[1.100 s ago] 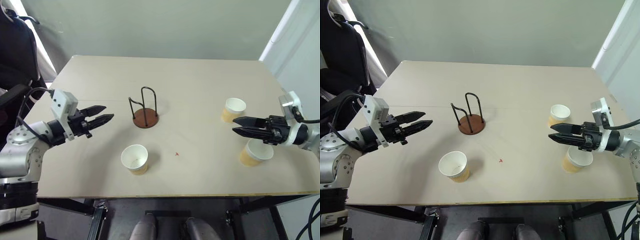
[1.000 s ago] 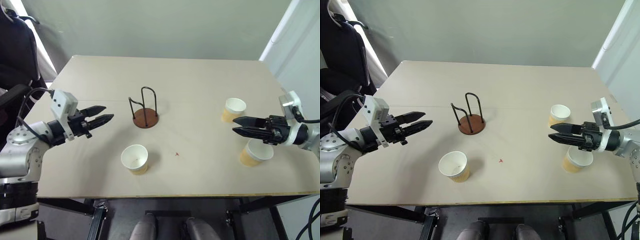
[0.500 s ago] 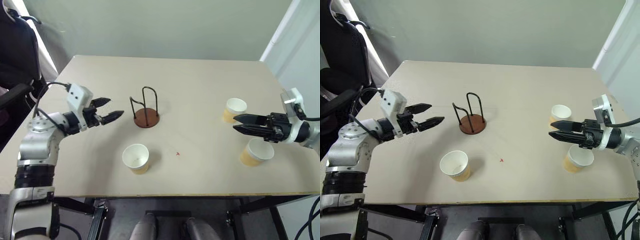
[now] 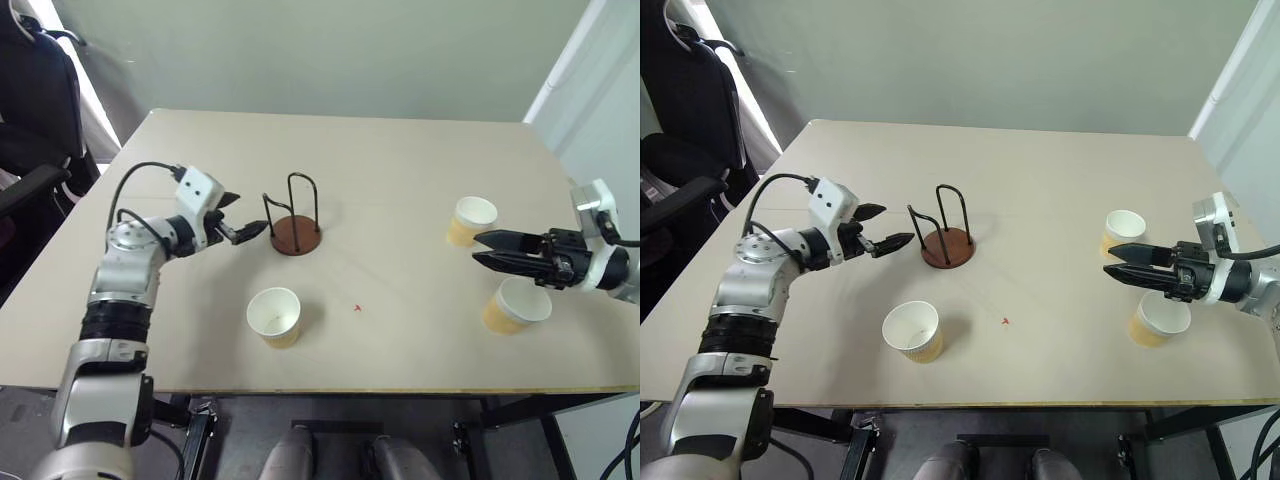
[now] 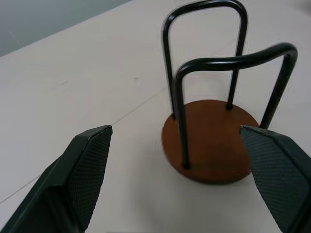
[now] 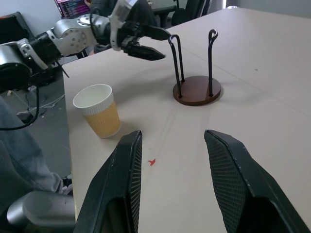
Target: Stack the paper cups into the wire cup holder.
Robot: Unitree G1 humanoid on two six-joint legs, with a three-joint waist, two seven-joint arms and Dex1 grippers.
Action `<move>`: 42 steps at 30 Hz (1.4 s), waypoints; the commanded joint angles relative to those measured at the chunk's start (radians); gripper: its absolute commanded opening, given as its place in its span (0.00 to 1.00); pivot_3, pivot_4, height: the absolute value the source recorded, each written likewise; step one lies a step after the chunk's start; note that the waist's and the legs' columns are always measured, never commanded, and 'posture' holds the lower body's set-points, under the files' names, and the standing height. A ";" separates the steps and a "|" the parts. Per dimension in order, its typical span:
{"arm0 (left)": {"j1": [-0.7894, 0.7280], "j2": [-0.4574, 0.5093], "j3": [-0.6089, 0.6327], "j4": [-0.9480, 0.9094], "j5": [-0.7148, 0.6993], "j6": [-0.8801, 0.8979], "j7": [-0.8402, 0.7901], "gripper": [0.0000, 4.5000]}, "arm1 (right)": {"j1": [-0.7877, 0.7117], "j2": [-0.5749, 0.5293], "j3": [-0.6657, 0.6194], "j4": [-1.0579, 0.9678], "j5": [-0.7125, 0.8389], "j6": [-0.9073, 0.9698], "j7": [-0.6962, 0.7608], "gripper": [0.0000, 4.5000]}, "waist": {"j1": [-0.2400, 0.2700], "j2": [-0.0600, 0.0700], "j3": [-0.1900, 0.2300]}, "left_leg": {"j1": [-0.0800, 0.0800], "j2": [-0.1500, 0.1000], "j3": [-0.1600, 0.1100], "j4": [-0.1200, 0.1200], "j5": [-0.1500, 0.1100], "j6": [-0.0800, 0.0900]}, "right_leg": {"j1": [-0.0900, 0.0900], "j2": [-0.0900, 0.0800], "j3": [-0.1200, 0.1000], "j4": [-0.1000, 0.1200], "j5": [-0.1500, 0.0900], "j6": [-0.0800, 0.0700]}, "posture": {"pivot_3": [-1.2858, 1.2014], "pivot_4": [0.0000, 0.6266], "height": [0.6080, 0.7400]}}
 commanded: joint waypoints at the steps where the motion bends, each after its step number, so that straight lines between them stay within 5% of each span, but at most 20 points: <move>1: -0.068 -0.018 -0.005 0.067 0.037 -0.056 0.031 1.00 | -0.001 -0.017 -0.047 -0.029 0.025 0.001 -0.008 0.44 | 0.000 0.000 0.000 | 0.000 0.000 0.000 0.000 0.000 0.000 | 0.000 0.000 0.000 0.000 0.000 0.000 | 0.52 0.24 1.00; 8: -0.181 -0.062 -0.027 0.229 0.111 -0.124 0.106 1.00 | 0.007 -0.019 -0.054 -0.038 0.027 0.002 -0.017 0.44 | 0.001 0.000 0.000 | -0.002 0.000 0.001 0.004 0.000 0.002 | 0.000 0.000 0.000 0.000 0.001 0.003 | 0.52 0.24 1.00; 10: -0.199 -0.071 -0.023 0.257 0.109 -0.145 0.101 0.92 | 0.020 -0.021 -0.062 -0.049 0.031 0.004 -0.022 0.44 | 0.001 0.000 0.000 | -0.002 0.000 0.001 0.004 0.000 0.003 | 0.000 0.000 0.001 -0.001 0.001 0.004 | 0.52 0.24 1.00; 22: -0.213 -0.087 -0.032 0.313 0.116 -0.186 0.068 0.01 | 0.047 -0.024 -0.082 -0.073 0.049 0.008 -0.045 0.44 | 0.002 0.000 0.000 | -0.004 0.000 0.007 0.012 -0.002 0.005 | 0.000 0.000 0.005 -0.001 0.001 0.009 | 0.52 0.24 1.00; 31: -0.246 -0.055 0.001 0.274 0.078 -0.185 0.002 0.01 | 0.053 -0.027 -0.085 -0.076 0.048 0.006 -0.053 0.44 | 0.001 0.000 0.000 | -0.004 0.000 0.009 0.012 -0.003 0.010 | 0.000 0.000 0.008 -0.001 0.002 0.012 | 0.52 0.24 1.00; 42: -0.352 -0.056 0.003 -0.230 -0.238 0.409 -0.255 0.01 | 0.080 -0.030 -0.111 -0.093 0.051 -0.002 -0.064 0.44 | 0.011 -0.003 0.002 | -0.015 0.000 0.013 0.022 0.002 0.004 | -0.006 -0.001 0.009 -0.002 0.004 0.014 | 0.52 0.24 1.00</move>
